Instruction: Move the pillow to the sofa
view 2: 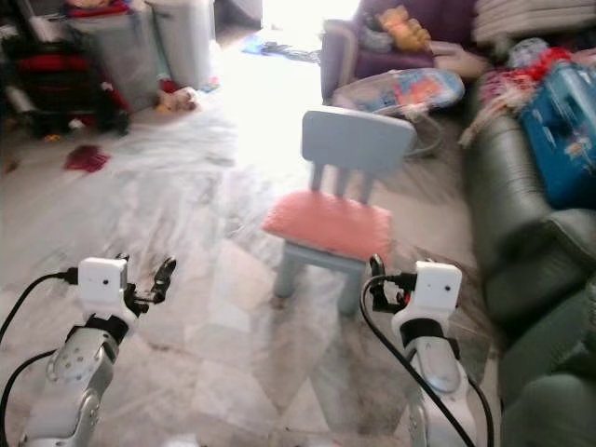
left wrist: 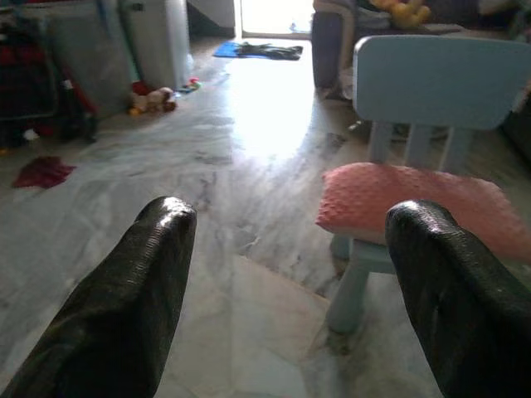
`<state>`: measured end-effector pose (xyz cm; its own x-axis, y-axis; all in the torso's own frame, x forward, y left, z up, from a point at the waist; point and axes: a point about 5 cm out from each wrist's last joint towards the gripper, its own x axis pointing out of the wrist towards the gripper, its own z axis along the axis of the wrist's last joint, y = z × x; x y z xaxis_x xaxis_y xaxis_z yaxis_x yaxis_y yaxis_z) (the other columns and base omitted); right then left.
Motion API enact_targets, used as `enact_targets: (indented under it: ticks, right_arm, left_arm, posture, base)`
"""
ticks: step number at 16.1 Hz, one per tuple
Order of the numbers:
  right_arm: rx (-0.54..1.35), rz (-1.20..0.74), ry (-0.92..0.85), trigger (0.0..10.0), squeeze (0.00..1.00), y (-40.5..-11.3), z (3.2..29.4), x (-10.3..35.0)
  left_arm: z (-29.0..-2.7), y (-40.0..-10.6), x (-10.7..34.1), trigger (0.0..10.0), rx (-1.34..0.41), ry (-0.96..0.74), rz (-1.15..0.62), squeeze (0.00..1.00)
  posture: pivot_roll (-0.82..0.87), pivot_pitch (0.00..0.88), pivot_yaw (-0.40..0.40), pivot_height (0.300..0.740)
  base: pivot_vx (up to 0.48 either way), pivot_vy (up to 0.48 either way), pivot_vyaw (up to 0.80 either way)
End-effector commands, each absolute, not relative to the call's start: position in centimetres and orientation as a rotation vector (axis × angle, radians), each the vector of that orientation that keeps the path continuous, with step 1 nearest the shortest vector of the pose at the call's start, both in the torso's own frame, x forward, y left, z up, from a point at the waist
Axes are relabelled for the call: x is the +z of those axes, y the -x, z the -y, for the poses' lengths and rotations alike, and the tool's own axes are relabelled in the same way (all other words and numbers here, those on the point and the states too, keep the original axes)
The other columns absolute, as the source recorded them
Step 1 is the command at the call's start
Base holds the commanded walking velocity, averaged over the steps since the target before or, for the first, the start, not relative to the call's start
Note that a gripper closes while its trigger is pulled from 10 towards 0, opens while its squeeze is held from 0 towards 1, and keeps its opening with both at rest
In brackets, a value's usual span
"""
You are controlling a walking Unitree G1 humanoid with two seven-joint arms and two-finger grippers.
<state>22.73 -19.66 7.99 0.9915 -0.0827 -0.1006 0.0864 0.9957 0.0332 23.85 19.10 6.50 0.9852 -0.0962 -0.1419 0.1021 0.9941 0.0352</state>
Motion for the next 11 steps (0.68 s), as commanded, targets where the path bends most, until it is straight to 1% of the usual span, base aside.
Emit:
enact_targets:
  ticks: [1, 4, 6, 9, 11]
  right_arm:
    - [-0.093, -0.096, -0.035, 10.0, 0.0, -22.84, 19.75, 8.23]
    - [-0.094, -0.096, -0.035, 10.0, 0.0, -22.78, 19.72, 8.24]
    - [-0.095, -0.095, -0.035, 10.0, 0.0, -22.76, 19.72, 8.25]
    - [-0.095, -0.096, -0.036, 10.0, 0.0, -22.77, 19.74, 8.23]
    - [-0.093, -0.098, -0.035, 10.0, 0.0, -22.84, 19.75, 8.18]
  left_arm:
    - [-18.96, -24.09, 7.07, 10.0, -0.109, -0.048, -0.124, 0.0]
    - [-18.87, -24.11, 7.07, 10.0, -0.115, -0.048, -0.124, 0.0]
    - [-18.64, -24.17, 7.04, 10.0, -0.12, -0.045, -0.125, 0.0]
    - [-18.55, -24.23, 7.02, 10.0, -0.121, -0.043, -0.126, 0.0]
    - [-18.54, -24.27, 7.0, 10.0, -0.12, -0.045, -0.126, 0.0]
  posture:
    - [-0.03, 0.0, -0.03, 0.74]
    - [-0.03, 0.0, -0.028, 0.74]
    - [-0.03, 0.0, -0.029, 0.74]
    - [-0.03, 0.0, -0.029, 0.74]
    - [-0.03, 0.0, -0.03, 0.74]
  base:
    - [0.304, 0.0, -0.8]
    - [0.329, 0.0, -0.68]
    - [0.345, 0.0, -0.52]
    - [0.346, 0.0, -0.42]
    - [0.349, 0.0, 0.0]
